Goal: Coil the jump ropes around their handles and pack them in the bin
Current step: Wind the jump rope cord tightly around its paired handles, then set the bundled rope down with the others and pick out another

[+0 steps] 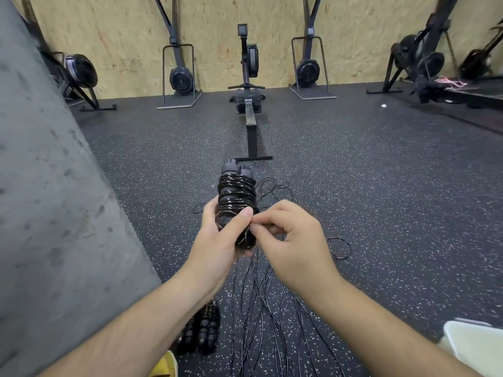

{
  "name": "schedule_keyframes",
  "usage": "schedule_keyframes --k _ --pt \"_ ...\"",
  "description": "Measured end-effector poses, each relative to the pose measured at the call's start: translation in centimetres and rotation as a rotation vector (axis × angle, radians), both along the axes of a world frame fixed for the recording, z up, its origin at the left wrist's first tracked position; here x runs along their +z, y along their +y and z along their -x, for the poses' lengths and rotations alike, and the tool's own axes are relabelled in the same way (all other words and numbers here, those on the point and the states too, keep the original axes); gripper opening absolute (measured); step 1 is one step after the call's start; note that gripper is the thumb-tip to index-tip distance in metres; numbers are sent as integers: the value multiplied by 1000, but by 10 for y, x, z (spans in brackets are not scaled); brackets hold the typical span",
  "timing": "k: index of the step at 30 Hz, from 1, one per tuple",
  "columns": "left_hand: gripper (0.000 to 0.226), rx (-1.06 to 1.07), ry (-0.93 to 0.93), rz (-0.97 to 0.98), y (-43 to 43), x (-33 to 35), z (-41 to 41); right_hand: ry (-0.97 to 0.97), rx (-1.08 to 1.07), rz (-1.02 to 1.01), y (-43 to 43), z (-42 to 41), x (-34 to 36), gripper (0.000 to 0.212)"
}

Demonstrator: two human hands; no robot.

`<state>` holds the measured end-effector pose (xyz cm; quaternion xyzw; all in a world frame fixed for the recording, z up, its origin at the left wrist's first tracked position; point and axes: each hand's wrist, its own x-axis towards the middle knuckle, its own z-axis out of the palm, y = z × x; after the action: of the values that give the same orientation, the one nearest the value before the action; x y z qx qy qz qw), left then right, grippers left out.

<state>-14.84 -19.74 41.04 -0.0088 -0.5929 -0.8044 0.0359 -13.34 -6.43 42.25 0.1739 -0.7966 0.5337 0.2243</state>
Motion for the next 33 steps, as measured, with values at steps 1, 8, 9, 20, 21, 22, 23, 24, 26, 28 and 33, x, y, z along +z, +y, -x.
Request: schedule_keyframes --k 1,8,9,20,21,22,23,24,26,28,33 --pt "61 59 6 110 -4 -4 3 -94 -12 25 -4 2 -3 16" --pt "97 69 52 691 -27 -24 9 -530 66 176 -37 12 -25 50" --pt "97 66 68 712 -29 -27 10 -529 48 176 -40 15 -29 53" --pt "91 34 104 839 -101 -85 17 -791 22 324 -104 63 -99 41" --pt "90 40 92 854 -108 -92 18 -821 42 353 -113 66 -106 37" --pt "90 45 78 876 -116 -99 19 -851 59 378 -123 69 -115 36" --pt "90 49 59 916 -123 -105 20 -878 62 393 -132 73 -125 38" --pt "90 46 39 978 -129 -112 20 -903 60 413 -140 76 -134 39" --pt "92 11 -8 1127 -141 -128 19 -958 27 463 -155 84 -159 37" --pt "94 -47 -62 1232 -149 -148 19 -1008 -53 478 -166 90 -185 29" --pt "81 -249 -331 1483 -169 -219 36 -1127 -317 241 -157 87 -280 29"
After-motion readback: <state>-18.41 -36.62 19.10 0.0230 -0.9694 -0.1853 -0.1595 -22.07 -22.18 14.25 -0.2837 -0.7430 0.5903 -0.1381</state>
